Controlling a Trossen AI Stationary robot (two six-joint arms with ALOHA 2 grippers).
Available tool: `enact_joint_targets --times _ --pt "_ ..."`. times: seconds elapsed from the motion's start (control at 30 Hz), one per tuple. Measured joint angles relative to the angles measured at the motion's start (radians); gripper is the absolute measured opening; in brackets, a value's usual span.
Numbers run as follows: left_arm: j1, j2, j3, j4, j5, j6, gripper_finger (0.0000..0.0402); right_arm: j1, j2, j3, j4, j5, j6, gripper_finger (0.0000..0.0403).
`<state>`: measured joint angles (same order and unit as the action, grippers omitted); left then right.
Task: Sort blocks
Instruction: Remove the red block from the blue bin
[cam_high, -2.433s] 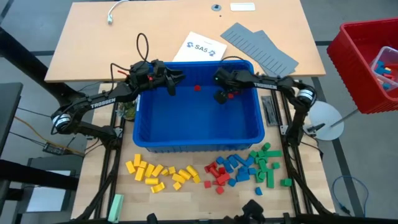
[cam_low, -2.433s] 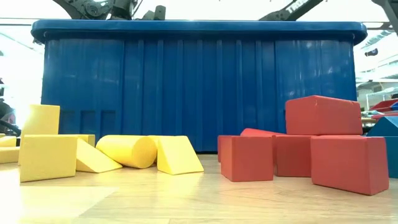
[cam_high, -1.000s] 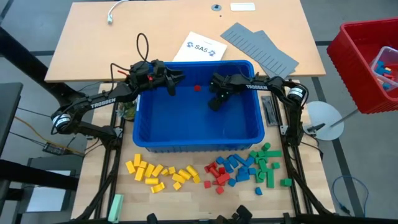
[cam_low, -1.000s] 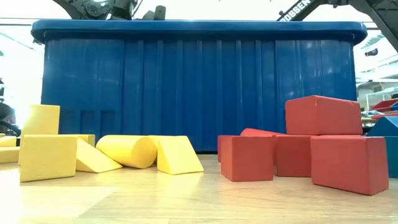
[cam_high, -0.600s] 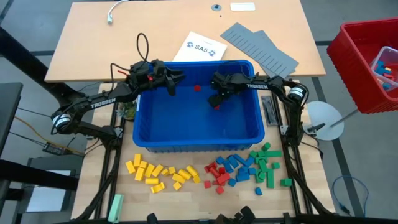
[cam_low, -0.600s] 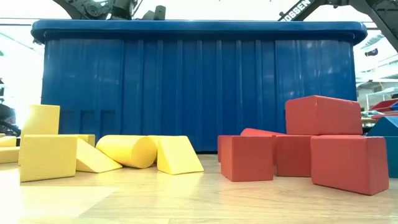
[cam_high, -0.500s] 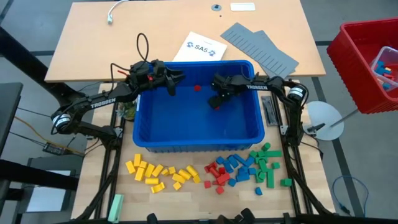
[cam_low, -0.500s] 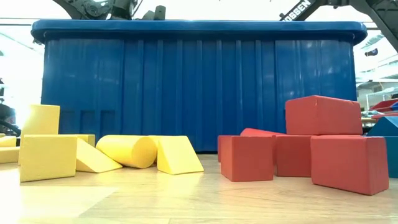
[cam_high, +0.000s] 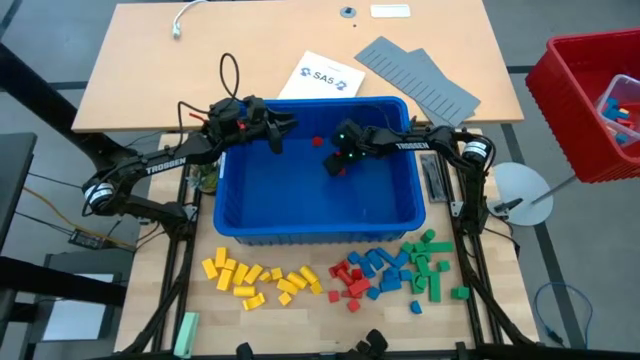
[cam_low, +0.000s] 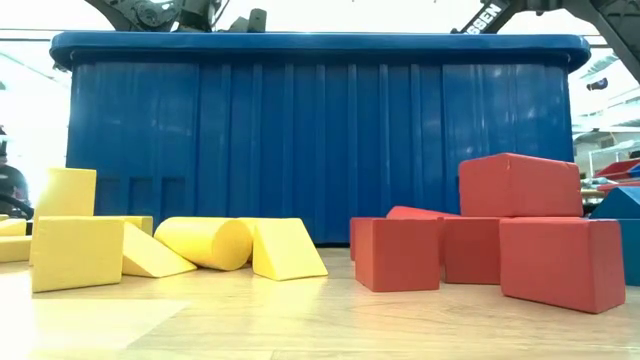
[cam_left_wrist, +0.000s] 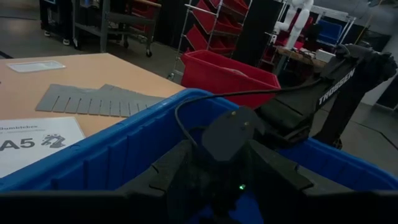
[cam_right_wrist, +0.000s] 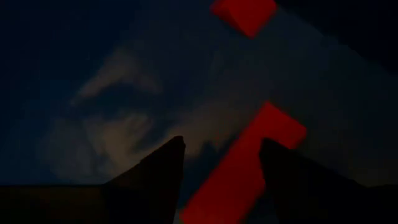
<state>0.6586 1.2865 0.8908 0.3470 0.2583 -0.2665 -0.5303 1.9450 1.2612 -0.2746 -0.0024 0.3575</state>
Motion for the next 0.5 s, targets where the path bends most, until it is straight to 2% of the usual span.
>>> enact_joint_targets --times 0.23,0.33,0.4,0.5 --pt "0.0 0.0 0.0 0.0 0.0 0.0 0.0163 0.001 0.0 -0.002 0.146 -0.076 -0.092 0.0199" --pt "0.0 0.0 0.0 0.0 0.0 0.0 0.0163 0.005 -0.002 -0.002 0.135 -0.073 -0.106 0.0199" --pt "0.0 0.0 0.0 0.0 0.0 0.0 0.0163 0.009 -0.018 -0.002 0.077 -0.029 -0.078 0.0197" --pt "0.0 0.0 0.0 0.0 0.0 0.0 0.0163 0.019 -0.053 -0.001 -0.043 0.119 -0.003 0.0191"
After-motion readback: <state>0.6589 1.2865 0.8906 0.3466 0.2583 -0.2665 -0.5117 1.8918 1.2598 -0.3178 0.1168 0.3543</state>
